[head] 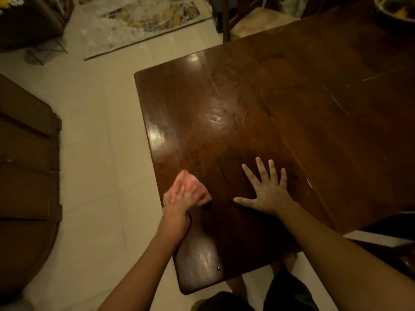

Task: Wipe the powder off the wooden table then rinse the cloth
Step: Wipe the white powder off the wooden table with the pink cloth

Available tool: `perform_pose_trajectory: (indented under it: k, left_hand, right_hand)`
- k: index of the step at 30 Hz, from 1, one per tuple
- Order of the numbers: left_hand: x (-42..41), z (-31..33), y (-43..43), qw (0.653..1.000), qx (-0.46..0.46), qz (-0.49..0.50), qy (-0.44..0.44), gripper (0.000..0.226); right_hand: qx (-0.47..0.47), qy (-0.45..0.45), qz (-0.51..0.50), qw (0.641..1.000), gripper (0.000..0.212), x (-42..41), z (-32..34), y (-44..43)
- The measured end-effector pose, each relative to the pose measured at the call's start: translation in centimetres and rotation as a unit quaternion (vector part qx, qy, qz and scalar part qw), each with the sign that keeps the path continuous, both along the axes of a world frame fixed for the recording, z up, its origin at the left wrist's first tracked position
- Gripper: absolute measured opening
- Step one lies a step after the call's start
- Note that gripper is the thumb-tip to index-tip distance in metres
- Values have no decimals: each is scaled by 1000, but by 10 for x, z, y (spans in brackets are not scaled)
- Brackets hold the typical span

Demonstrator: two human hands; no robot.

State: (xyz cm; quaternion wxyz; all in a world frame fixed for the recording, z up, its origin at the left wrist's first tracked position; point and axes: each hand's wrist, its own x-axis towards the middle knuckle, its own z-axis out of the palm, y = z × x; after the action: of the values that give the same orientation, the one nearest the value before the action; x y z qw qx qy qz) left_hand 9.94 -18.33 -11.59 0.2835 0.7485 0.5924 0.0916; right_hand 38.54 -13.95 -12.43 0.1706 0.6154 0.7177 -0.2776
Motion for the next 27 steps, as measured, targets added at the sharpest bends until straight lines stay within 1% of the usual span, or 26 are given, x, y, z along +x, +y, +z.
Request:
perform_pose_trajectory:
  k: [1,3,5,7,9,12,16,18,19,20,22,23,25,26,27]
  left_hand:
    - [4,2,19,999,-19,29,35,62]
    - [8,-2,45,996,-12,32,77,69]
    - [10,-8,47,997,11,44,66,72]
    - [8,-7,40,998,5,39,47,64]
    - [2,-5,25,999,24,27,28,61]
    - [-3,-2,-12,998,53,6,29,56]
    - [11,1,-83,996,88,11,22,61]
    - [20,-1,-121,997,82,-7,13,63]
    - [24,-5,-136,997,71,-16,23,67]
    - [27,-10,-148,997,61,-26,43,80]
    - [36,-17,-158,992,45,-54,106,112]
    - [42,-19,-156,990,40,-50,126,114]
    - [52,-16,-144,986,42,-46,153,106]
    - [61,-12,-135,986,41,-44,155,104]
    - [72,-6,-126,988,29,-22,149,100]
  right_hand:
    - [3,5,-1,1000,108,1,-1,-6]
    - [16,12,-5,1000,105,5,-2,-20]
    - [35,15,-9,999,103,9,-4,-34]
    - [56,20,-12,998,99,11,-6,-46]
    - [77,23,-16,997,95,14,-8,-57]
    - [120,30,-21,992,90,17,-14,-75]
    - [190,52,-31,980,77,20,-26,-99]
    - [200,67,-29,977,70,24,-29,-109]
    - [197,76,-26,977,68,28,-29,-114]
    - [193,86,-22,977,67,33,-29,-119]
    - [185,95,-14,978,66,43,-28,-133]
    - [179,95,-12,979,66,49,-27,-140]
    - [173,97,-11,980,65,59,-26,-154]
    - [170,96,-12,981,64,64,-26,-160]
    - [169,93,-11,981,64,70,-26,-166]
